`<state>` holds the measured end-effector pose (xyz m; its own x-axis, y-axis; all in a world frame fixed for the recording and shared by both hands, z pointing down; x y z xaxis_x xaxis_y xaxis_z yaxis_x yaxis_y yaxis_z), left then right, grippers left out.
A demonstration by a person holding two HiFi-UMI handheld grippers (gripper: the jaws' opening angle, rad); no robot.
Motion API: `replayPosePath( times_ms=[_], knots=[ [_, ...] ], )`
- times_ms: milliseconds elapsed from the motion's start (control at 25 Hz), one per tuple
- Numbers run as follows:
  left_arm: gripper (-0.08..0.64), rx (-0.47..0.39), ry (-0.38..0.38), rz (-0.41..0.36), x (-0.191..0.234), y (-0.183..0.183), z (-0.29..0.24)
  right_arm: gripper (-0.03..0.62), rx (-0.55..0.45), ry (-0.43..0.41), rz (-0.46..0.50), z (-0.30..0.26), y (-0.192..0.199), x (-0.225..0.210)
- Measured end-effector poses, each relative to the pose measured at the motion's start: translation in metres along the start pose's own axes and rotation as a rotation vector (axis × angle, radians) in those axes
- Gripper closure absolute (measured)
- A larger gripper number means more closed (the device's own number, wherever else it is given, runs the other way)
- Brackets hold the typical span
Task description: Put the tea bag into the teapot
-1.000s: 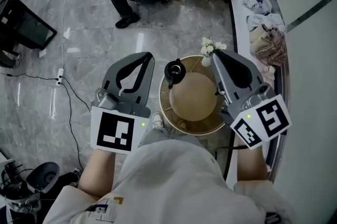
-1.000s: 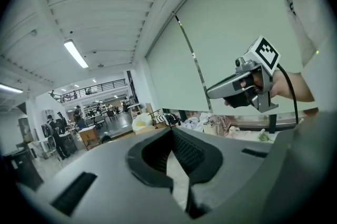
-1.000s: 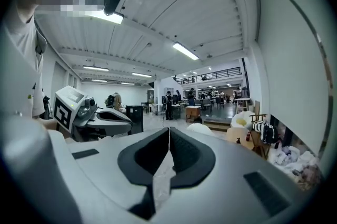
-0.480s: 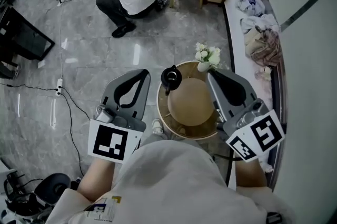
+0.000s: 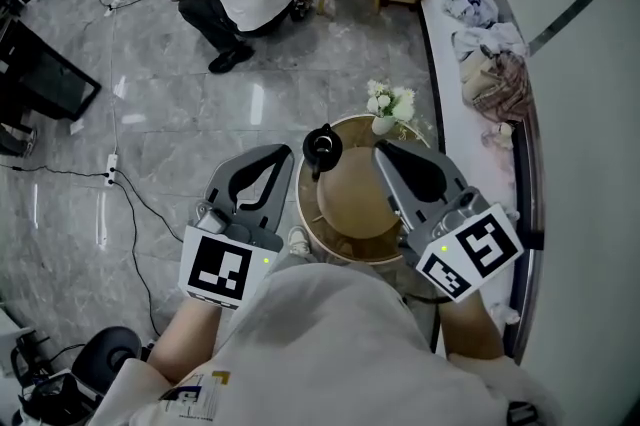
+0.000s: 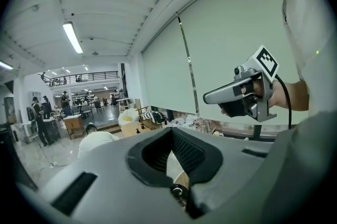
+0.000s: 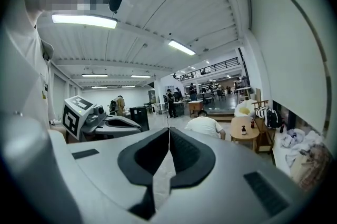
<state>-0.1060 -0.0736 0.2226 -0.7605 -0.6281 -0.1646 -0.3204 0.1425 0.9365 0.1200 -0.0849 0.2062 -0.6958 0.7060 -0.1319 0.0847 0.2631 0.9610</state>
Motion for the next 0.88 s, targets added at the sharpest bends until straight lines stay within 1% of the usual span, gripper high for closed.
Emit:
replayPosePath(
  times_ms=[320,560,680,880],
  knots=[
    [0.552,-0.004,-0.006,-0.008,0.000,-0.006,-0.001,0.581,0.011,0.012,-0.001,0.001,0.003,-0.005],
    [0.552,0.014,-0.008,-0.008,-0.003,-0.005,-0.002,0.584,0.005,0.019,0.003,0.005,-0.001,-0.006],
    [0.552,0.021,-0.011,0.004,-0.003,-0.007,-0.001,0.584,0.010,0.021,0.009,0.006,-0.003,-0.007],
    [0.552,0.009,-0.009,-0.025,-0.003,-0.013,-0.001,0.584,0.012,0.017,0.012,0.010,-0.006,-0.007]
  ],
)
Point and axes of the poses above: the fingertips, and each gripper's own axes: z backward along the fingers, x to its left, y out of its underside, the point moved 10 cm from there along z, backward along the fingers, and after that the axes turned 4 degrees about x, right-handed, at the moved point
